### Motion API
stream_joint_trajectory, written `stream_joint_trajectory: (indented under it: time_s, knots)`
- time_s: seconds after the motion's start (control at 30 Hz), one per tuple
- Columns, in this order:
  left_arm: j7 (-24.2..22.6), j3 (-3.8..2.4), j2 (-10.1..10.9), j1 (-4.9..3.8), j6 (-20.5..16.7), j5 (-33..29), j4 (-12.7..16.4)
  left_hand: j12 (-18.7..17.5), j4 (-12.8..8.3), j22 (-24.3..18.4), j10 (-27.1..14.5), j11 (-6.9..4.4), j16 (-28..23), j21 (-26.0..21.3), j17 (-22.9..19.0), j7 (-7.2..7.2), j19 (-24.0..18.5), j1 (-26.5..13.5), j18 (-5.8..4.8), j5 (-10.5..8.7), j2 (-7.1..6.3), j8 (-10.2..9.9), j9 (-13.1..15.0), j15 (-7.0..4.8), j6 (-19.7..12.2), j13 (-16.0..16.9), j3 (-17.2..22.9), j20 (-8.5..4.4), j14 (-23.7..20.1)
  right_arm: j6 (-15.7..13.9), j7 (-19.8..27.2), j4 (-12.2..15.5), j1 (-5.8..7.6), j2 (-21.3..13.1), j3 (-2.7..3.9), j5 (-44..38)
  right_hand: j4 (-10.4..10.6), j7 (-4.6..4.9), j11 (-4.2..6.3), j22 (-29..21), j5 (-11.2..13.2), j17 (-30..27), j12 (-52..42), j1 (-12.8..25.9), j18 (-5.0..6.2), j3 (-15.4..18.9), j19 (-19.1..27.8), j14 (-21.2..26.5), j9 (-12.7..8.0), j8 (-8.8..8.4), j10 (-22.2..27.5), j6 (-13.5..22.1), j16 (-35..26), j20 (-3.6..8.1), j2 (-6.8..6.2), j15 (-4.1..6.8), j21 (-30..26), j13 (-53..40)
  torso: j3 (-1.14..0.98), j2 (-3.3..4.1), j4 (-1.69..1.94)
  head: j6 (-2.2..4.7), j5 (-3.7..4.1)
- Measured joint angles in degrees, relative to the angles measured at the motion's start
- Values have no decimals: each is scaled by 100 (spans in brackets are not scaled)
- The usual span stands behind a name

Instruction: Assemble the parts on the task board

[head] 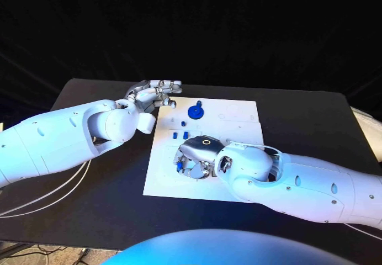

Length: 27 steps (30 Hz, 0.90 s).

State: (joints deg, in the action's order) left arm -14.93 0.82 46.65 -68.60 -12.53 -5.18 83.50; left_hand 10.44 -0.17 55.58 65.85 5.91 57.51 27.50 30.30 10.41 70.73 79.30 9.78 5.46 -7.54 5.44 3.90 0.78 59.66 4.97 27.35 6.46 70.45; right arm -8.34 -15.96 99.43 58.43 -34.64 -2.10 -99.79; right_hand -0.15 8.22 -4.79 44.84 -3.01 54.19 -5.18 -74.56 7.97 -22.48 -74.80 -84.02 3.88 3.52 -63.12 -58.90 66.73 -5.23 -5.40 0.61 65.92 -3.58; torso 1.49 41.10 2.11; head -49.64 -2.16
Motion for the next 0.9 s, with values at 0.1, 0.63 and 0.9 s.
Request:
stream_joint_trajectory:
  time_s: [0.1,0.63,0.9]
  knots:
    - [3,0,1,0,3,0,-1,0,0,0,0,0,0,0,0,0,0,0,0,0,0,0,0,0,0,0,0,0,0,-52,-86,28,-15,-40,-5,-59,-9,11,-45,-217,-31,-154,4,-42,0,147,117,31,-13,0,224,282,-107,-43,-128,-31,-141,-12,0,0,-1,3,8]
    - [25,15,71,11,23,0,-2,23,-24,-5,-22,22,0,0,-35,0,0,0,0,0,0,0,0,27,0,-1,-24,0,-28,-1259,-92,1026,57,-1290,154,8,39,-4,5,-115,-353,-159,-470,-109,-1,588,78,29,35,50,121,177,-66,-15,-225,-29,-91,-64,-10,-3,-34,86,132]
    - [36,22,107,15,23,1,40,23,-24,-4,-22,22,0,0,-35,0,0,0,0,0,0,0,0,27,0,-2,-24,0,-28,-1339,-267,1253,403,-2616,117,971,454,-123,244,1110,-1052,893,-1510,281,-136,907,-460,1,86,246,-1374,-272,722,141,-262,184,674,-619,9,-25,-114,143,319]
